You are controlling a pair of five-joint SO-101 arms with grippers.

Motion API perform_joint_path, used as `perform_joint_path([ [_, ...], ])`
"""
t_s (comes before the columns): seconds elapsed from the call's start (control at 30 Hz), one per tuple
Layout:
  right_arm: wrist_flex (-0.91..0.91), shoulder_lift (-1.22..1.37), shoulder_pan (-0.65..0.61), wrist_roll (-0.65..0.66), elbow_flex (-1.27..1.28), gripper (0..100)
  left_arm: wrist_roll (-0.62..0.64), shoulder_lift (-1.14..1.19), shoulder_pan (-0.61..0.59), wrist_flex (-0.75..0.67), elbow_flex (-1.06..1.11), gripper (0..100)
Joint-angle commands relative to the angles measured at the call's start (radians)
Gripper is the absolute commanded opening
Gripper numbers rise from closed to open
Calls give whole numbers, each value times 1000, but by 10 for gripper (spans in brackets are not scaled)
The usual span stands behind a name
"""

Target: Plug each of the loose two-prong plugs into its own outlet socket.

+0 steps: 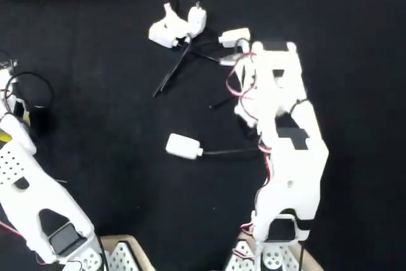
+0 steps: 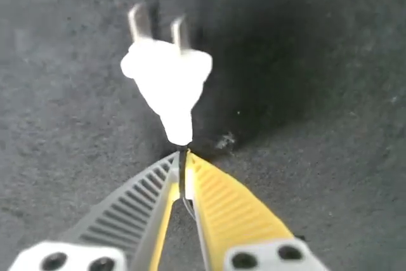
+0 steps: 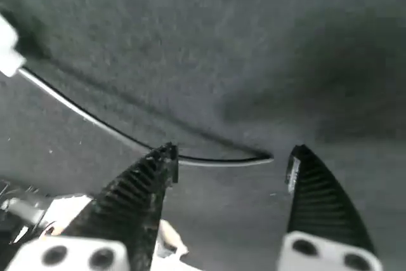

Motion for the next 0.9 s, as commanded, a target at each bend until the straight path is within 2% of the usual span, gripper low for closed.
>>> perform_joint_path([
  [0.0, -23, -44, -8, -18, 77, 276, -51, 5, 70, 12, 16, 30],
  [0.17, -41, -127, -64, -18, 157, 276, -11, -3, 133, 11, -97, 55],
  [0.3, -55, -166, -127, -18, 242, 276, 46, -3, 142, 11, -216, 206],
  [0.37, -69, -185, -149, -18, 285, 276, 51, -3, 140, 11, -255, 242],
  [0.53, -109, -217, -180, -18, 372, 276, 43, -3, 124, 9, -325, 241],
  [0.7, -112, -222, -206, -18, 401, 275, 52, 6, 105, 9, -518, 242],
  [0.87, -112, -216, -216, -21, 403, 274, 87, -3, 99, 11, -572, 242],
])
